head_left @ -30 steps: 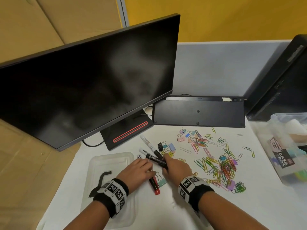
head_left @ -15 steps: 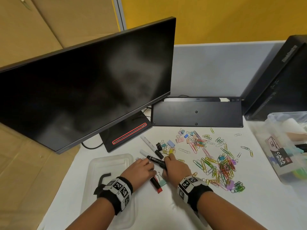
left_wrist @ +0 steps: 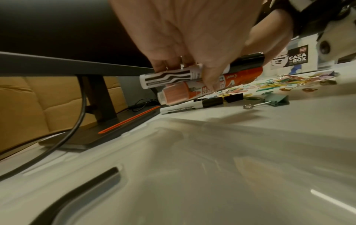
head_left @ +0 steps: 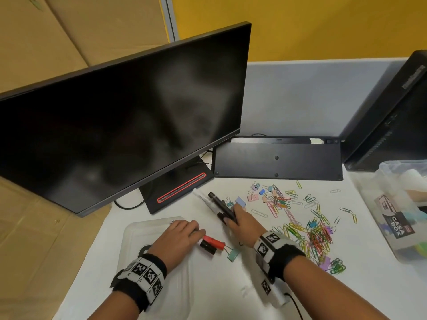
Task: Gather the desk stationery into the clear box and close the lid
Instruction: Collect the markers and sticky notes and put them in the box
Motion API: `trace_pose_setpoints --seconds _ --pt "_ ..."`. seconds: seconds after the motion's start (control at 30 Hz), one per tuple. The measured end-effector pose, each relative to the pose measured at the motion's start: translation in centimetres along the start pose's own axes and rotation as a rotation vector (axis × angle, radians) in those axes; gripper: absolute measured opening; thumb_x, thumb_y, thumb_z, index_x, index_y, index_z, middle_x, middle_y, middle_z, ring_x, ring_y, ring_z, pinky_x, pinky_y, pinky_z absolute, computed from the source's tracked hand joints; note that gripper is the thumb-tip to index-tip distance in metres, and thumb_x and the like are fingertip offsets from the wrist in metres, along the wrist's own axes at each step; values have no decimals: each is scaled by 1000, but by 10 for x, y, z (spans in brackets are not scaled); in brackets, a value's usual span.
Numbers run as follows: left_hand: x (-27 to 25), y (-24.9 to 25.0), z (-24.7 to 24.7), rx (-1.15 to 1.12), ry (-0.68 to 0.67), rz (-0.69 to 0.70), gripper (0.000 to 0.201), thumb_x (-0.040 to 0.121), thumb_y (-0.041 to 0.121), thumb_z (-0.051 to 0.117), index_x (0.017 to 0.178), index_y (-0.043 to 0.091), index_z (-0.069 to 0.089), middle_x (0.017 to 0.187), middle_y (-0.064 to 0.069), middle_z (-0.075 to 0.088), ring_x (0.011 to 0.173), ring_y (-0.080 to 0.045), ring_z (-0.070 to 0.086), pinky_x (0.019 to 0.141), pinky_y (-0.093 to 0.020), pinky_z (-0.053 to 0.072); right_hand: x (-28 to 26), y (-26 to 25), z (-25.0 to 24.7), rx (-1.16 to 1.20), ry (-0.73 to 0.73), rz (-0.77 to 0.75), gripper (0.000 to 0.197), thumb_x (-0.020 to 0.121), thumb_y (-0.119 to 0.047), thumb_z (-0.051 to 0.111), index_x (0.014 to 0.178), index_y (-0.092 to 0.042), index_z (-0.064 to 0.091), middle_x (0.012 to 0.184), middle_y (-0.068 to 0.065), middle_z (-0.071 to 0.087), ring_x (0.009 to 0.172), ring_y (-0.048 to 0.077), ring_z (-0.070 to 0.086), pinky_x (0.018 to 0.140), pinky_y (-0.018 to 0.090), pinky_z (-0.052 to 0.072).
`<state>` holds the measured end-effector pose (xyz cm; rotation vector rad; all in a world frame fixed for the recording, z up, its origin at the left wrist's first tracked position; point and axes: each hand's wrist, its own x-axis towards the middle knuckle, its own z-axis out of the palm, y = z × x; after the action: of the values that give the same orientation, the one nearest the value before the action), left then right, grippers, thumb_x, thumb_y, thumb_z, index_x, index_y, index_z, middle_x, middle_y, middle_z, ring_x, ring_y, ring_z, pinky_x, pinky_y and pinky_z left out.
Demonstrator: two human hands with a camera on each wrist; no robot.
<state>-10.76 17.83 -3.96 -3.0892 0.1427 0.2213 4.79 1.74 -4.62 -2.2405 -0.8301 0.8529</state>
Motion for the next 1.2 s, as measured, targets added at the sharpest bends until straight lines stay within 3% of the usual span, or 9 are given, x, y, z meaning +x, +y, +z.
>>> trace_pose_setpoints --seconds 0.17,0.27,0.4,0.57,0.7,0.83,0.97,1.1,1.2 --pt "-12 -9 7 -69 -38 -103 78 37 19 90 105 35 57 93 12 60 80 -7 62 72 -21 54 22 -16 17 -398 93 -65 19 98 -21 43 117 -17 41 116 4 50 90 20 55 76 34 51" --pt "-18 -10 14 -104 -37 -163 77 42 17 88 108 36 52 96 13 58 83 -7 61 74 -21 54 26 -19 25 -476 95 -65 25 97 -11 42 121 -13 39 123 8 46 97 24 54 71 31 48" --pt "-24 -10 16 -114 -21 -189 75 44 16 88 108 36 54 100 13 60 86 -7 62 75 -22 54 26 -19 28 -551 91 -73 30 96 -8 39 125 -11 37 128 9 45 105 26 53 71 32 45" --pt "-25 -6 7 -109 -2 -205 77 40 12 86 108 33 56 95 15 63 82 -5 62 73 -20 53 22 -16 30 -624 79 -142 38 89 -2 47 126 -9 39 129 11 44 115 29 45 79 36 49" --pt "-28 0 -7 -98 21 -246 81 38 6 82 110 30 54 94 14 62 80 -6 62 71 -20 52 20 -11 29 -612 100 -180 40 85 -2 51 122 -10 41 126 9 45 112 25 44 77 32 46" --pt "-30 9 -22 -150 72 -329 73 51 5 81 113 28 53 99 12 62 86 -9 63 74 -21 52 12 -7 2 -531 179 -206 38 85 2 49 120 -13 41 121 5 45 109 24 43 74 29 41" --pt "-24 22 -38 -338 119 -444 42 91 13 55 129 26 45 116 9 54 101 -10 55 89 -19 41 -14 8 -37 -463 245 -197 26 89 -3 51 110 -16 41 113 1 44 106 22 42 71 28 40" --pt "1 40 -65 -557 211 -523 23 99 29 37 122 30 39 99 14 50 79 -3 55 64 -15 43 -55 37 -86 -522 350 -223 29 88 1 46 112 -16 42 115 -1 44 106 19 43 67 25 34" --pt "26 56 -83 -702 259 -519 22 98 35 36 120 36 37 95 18 54 82 -2 60 66 -17 44 -88 59 -121 -609 355 -227 40 79 -4 64 113 -18 46 113 -2 49 100 17 48 65 21 30"
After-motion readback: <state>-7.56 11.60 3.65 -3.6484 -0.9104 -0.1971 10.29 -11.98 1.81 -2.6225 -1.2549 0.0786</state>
